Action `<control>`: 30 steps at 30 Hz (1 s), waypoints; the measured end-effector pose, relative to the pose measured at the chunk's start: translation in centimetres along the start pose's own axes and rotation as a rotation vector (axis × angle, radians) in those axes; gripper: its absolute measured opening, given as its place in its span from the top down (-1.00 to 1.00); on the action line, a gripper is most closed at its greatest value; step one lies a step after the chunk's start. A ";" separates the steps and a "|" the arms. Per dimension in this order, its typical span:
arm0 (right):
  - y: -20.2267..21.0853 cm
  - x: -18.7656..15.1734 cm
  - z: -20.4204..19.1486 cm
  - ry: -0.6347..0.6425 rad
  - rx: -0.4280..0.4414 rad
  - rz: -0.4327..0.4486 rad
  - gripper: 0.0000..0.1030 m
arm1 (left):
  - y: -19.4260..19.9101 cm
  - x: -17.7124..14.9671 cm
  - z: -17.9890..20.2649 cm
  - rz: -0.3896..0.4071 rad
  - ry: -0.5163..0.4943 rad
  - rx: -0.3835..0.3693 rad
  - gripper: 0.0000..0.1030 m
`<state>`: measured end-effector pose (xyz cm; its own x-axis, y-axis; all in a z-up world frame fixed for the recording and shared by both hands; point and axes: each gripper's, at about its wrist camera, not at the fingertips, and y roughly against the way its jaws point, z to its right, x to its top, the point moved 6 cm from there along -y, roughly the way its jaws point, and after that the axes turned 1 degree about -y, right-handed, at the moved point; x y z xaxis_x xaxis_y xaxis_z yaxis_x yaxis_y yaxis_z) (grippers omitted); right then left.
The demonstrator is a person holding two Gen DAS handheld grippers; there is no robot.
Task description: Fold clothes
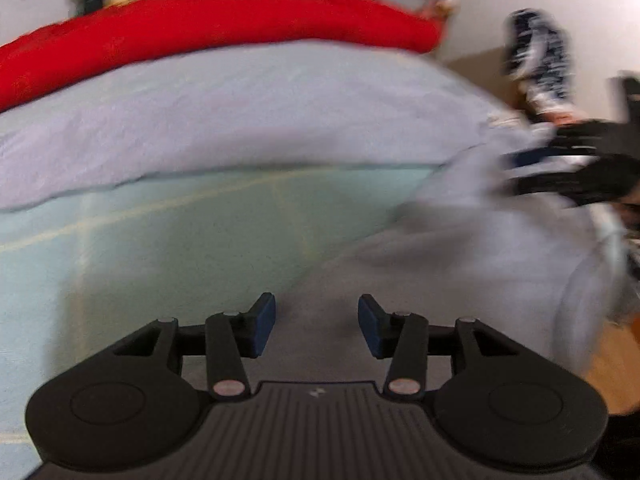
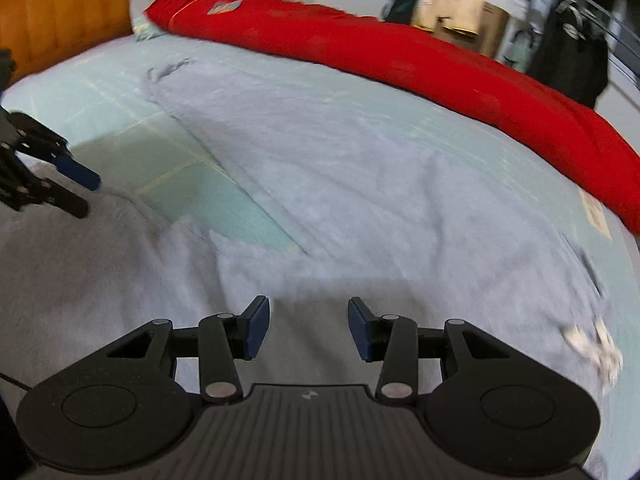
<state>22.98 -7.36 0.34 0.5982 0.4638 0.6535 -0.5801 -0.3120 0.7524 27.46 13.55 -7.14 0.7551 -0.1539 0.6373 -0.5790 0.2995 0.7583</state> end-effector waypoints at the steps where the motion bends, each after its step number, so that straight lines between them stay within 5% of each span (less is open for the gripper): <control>1: 0.5 -0.6 0.3 -0.011 -0.011 0.004 0.06 | -0.4 -0.1 -0.8 -0.011 0.031 0.047 0.06; 6: 3.1 -3.4 2.1 -0.077 -0.011 0.069 0.05 | 1.1 0.7 -1.7 -0.017 0.140 0.170 0.13; 9: 4.2 -4.5 3.3 -0.105 0.013 0.120 0.04 | 3.1 0.5 0.4 0.006 0.172 0.176 0.05; 18: 5.4 -5.0 5.4 -0.094 0.191 0.236 -0.01 | 7.6 -2.9 6.4 0.062 0.413 0.303 -0.02; 22: 5.2 -4.6 5.7 -0.087 0.288 0.217 -0.01 | 8.5 -4.2 8.2 0.106 0.509 0.306 -0.15; 27: 3.7 -3.7 5.2 -0.062 0.359 0.143 -0.09 | 6.5 -8.0 8.8 0.021 0.591 0.352 -0.15; 30: 1.7 -3.6 4.6 -0.067 0.406 0.074 -0.12 | 7.1 -9.4 8.5 0.055 0.673 0.367 -0.16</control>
<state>22.41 -13.39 -0.39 0.6052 0.3772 0.7011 -0.3659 -0.6503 0.6658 13.65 9.06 -6.54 0.6789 0.4933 0.5438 -0.5973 -0.0596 0.7998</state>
